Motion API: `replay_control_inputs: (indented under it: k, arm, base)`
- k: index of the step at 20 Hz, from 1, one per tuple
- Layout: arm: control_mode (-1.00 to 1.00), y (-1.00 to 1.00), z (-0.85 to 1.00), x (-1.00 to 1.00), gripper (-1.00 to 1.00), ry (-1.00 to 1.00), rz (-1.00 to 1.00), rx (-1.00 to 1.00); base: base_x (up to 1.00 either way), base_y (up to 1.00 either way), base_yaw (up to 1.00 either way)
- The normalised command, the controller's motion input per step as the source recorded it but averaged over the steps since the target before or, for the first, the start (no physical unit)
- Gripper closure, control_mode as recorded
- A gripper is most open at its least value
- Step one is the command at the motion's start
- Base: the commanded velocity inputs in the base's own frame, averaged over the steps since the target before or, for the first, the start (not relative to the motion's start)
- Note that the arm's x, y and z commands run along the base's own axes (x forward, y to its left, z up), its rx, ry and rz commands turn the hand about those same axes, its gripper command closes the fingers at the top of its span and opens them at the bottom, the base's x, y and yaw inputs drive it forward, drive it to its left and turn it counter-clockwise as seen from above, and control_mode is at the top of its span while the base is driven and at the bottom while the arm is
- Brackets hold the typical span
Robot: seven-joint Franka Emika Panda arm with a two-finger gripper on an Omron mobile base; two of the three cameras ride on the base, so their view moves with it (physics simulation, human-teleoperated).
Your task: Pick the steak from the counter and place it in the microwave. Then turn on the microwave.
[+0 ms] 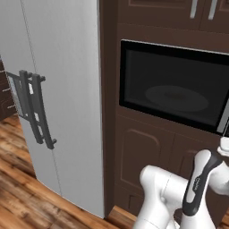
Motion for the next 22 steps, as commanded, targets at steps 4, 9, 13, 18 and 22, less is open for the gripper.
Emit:
replay_control_inputs:
  k: [4, 9, 13, 18, 22]
  arm:
    - [-1.0, 0.0, -0.06, 0.0, -1.0, 0.2, 0.1, 0.0]
    - [-1.0, 0.0, -0.08, 0.0, -1.0, 0.19, 0.1, 0.0]
    - [-1.0, 0.0, -0.02, 0.0, -1.0, 0.07, 0.07, 0.0]
    - [-1.0, 0.0, -0.09, 0.0, -1.0, 0.0, 0.04, 0.0]
    - [-1.0, 0.0, -0.19, 0.07, -1.0, 0.0, 0.01, 0.0]
  base:
    - [0.0, 0.0, 0.0]
    - [0.0, 0.0, 0.0]
    - [0.0, 0.0, 0.0]
    - [0.0, 0.0, 0.0]
    - [0.0, 0.0, 0.0]
